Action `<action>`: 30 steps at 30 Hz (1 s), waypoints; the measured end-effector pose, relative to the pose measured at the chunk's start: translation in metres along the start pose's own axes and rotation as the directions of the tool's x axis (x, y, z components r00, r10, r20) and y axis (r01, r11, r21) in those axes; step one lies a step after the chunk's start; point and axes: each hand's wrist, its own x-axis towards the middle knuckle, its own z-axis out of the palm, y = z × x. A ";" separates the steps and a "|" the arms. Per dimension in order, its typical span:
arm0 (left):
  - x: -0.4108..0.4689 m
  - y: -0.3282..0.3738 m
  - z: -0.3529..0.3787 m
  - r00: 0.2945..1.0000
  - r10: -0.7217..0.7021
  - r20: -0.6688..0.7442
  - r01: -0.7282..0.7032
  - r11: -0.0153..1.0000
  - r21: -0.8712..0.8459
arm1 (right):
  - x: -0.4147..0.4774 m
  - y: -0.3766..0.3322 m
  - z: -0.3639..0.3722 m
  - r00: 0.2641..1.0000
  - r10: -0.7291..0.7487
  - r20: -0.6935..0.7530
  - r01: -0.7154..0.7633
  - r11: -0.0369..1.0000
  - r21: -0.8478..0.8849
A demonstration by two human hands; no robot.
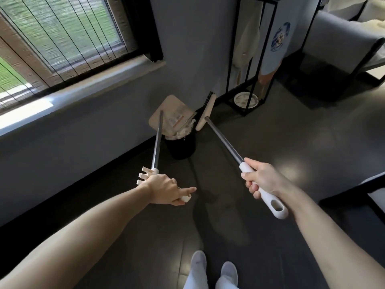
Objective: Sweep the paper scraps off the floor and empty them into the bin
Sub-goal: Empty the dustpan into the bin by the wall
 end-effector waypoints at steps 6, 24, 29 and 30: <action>-0.008 -0.021 -0.023 0.979 -0.103 -0.179 0.104 0.995 -0.002 | -0.005 0.001 0.004 1.000 0.019 0.022 -0.020 0.999 0.042; -0.065 -0.047 -0.070 0.797 -0.536 -0.277 0.398 0.813 -0.425 | -0.019 -0.034 0.013 0.995 -0.027 0.101 0.027 1.000 0.005; -0.131 -0.083 -0.113 0.510 -0.800 -0.317 0.331 0.522 -0.786 | -0.056 -0.099 0.026 0.959 -0.057 0.279 0.054 0.998 0.017; -0.145 -0.093 -0.115 0.437 -0.835 -0.334 0.311 0.489 -0.815 | -0.064 -0.115 0.030 0.940 -0.130 0.314 0.129 0.991 0.022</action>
